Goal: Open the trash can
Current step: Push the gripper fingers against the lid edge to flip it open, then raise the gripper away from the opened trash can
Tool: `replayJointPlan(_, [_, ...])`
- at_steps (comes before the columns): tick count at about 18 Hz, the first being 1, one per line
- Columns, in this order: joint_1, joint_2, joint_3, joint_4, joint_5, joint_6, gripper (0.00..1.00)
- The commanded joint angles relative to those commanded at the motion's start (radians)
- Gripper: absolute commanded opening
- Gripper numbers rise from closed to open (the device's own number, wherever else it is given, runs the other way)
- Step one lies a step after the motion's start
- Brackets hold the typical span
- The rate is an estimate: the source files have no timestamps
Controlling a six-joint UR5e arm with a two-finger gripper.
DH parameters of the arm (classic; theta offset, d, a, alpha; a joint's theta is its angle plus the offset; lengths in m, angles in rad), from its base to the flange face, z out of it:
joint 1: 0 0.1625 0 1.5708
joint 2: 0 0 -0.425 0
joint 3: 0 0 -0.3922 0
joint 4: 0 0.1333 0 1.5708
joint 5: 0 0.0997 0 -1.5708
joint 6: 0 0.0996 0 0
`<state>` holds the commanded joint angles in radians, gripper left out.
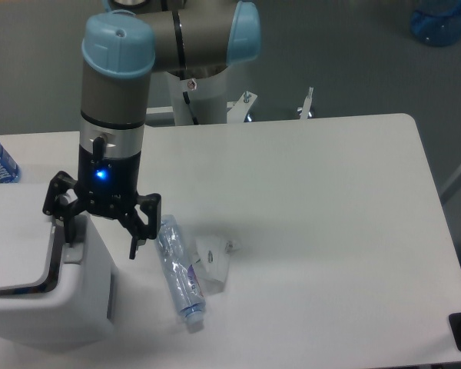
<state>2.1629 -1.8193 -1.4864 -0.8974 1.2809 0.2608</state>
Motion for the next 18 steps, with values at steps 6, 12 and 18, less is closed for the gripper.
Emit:
replayJointPlan(6, [0.024,0.009,0.058,0.000,-0.002,-0.002,1.00])
replayJointPlan(12, [0.084,0.029,0.060,0.002,0.003,0.005,1.00])
replayJointPlan(18, [0.150,0.041,0.060,0.002,0.147,0.114,1.00])
